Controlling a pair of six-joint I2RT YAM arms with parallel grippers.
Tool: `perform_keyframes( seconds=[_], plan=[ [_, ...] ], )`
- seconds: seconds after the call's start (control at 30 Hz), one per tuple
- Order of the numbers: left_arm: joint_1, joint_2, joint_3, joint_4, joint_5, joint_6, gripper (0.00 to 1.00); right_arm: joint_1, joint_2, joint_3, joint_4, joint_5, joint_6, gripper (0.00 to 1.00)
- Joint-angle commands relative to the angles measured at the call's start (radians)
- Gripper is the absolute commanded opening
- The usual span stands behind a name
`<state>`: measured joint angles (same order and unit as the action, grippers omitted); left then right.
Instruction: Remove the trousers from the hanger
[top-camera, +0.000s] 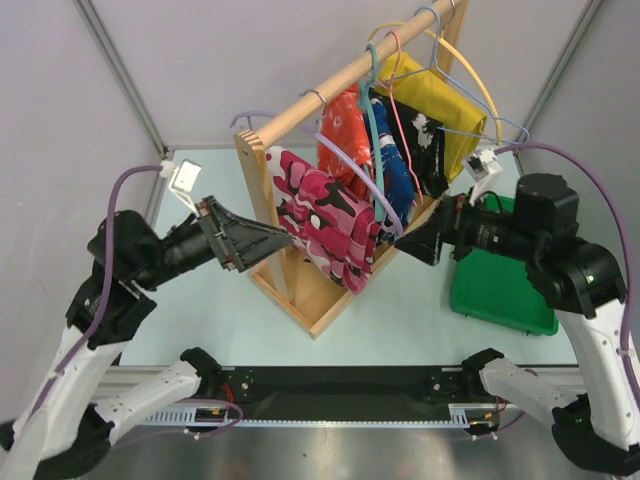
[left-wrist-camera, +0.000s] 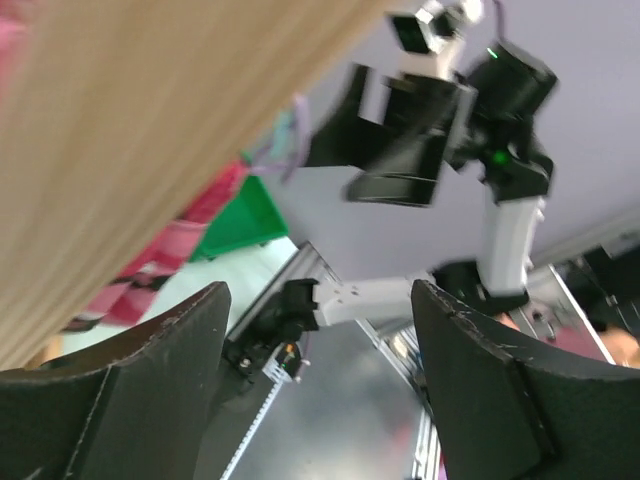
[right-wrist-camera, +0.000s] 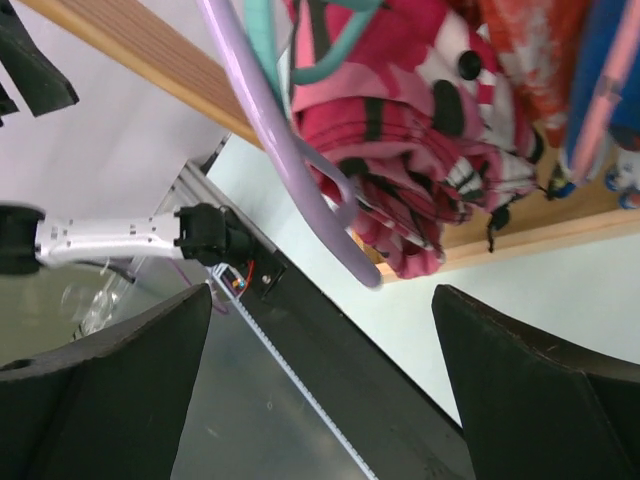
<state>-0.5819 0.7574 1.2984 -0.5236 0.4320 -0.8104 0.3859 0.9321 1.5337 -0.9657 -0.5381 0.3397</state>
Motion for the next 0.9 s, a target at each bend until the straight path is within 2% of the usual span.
perform_keyframes(
  seconds=[0.0,0.03,0.1,0.17,0.2,0.23,0.27,0.33,0.37,0.43,0.53,0.7,0.87],
  plan=[
    [-0.197,0.092,0.108,0.053,-0.165,0.050,0.78,0.184,0.060,0.098,0.048,0.150,0.025,0.96],
    [-0.211,0.094,0.114,0.060,-0.218,0.057,0.78,0.220,0.083,0.112,0.045,0.221,0.027,0.91],
    [-0.245,0.109,0.137,0.086,-0.234,0.057,0.75,0.327,0.106,0.152,0.039,0.301,0.028,0.89],
    [-0.277,0.135,0.142,0.134,-0.263,0.045,0.70,0.379,0.146,0.195,0.024,0.387,0.024,0.81],
    [-0.327,0.143,0.139,0.149,-0.286,0.045,0.68,0.398,0.158,0.209,0.009,0.412,0.025,0.77],
    [-0.352,0.161,0.141,0.161,-0.314,0.050,0.64,0.427,0.169,0.216,0.005,0.443,0.024,0.67],
    [-0.372,0.169,0.147,0.172,-0.385,0.050,0.58,0.438,0.180,0.223,0.005,0.451,0.025,0.61],
    [-0.441,0.183,0.145,0.195,-0.468,0.063,0.54,0.464,0.182,0.227,0.004,0.478,0.028,0.54],
    [-0.464,0.197,0.150,0.207,-0.552,0.069,0.53,0.470,0.177,0.226,0.005,0.486,0.030,0.53],
    [-0.522,0.209,0.157,0.215,-0.646,0.086,0.53,0.478,0.171,0.220,0.007,0.495,0.035,0.44],
    [-0.558,0.249,0.165,0.220,-0.778,0.082,0.55,0.481,0.155,0.189,0.038,0.471,0.039,0.43],
    [-0.614,0.307,0.160,0.223,-1.001,0.053,0.64,0.501,0.152,0.146,0.094,0.452,0.051,0.45],
    [-0.635,0.359,0.176,0.220,-1.105,0.085,0.69,0.513,0.132,0.105,0.154,0.429,0.070,0.46]
  ],
)
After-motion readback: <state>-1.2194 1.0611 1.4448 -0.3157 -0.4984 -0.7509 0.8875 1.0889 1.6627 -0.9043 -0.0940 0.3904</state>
